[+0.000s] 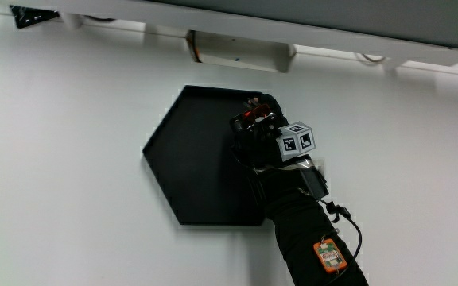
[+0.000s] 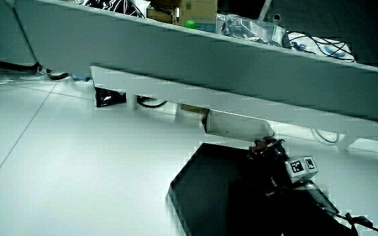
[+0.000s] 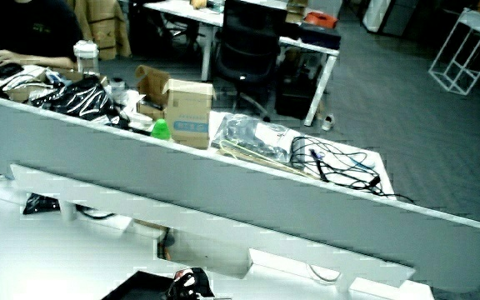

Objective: Place disinfectant into plate

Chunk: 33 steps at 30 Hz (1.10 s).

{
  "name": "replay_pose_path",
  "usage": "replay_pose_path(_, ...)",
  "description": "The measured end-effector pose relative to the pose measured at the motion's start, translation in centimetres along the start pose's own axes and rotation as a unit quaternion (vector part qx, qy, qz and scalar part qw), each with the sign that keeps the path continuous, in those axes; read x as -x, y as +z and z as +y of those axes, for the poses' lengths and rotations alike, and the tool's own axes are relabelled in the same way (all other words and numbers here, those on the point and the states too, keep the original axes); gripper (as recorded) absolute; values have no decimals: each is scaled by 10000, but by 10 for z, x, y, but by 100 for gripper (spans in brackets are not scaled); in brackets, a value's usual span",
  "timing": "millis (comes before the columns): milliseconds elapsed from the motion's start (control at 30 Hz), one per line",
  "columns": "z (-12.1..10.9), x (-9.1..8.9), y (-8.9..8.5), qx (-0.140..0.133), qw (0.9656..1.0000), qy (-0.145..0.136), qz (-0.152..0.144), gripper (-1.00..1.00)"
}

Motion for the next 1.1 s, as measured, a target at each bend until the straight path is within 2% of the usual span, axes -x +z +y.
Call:
replay_pose_path(200,1,6,-8,205,9996,87,-156,0)
replay_pose_path(333,-2,6,-12,275,9995,58,-139,0)
replay_pose_path(433,-6,2,-20,534,9983,25,-230,0)
replay_pose_path(500,-13,-5,-22,584,9981,-210,39,0)
replay_pose_path(567,-15,-7,-21,469,9988,-141,-73,0)
replay_pose_path(667,-14,-8,-24,520,9985,-157,20,0)
replay_pose_path(700,-13,-8,-25,634,9976,-208,174,0)
replay_pose_path(800,-17,-13,-28,692,9965,-193,422,0)
replay_pose_path(867,-17,-18,-32,820,9942,-212,671,0)
replay_pose_path(933,-17,-22,-35,991,9911,-291,837,-14)
replay_pose_path(1000,-18,-23,-35,978,9917,-384,738,-29)
replay_pose_path(1067,-20,-23,-33,1151,9912,-517,404,-43)
replay_pose_path(1100,-20,-23,-34,1255,9909,-450,177,-50)
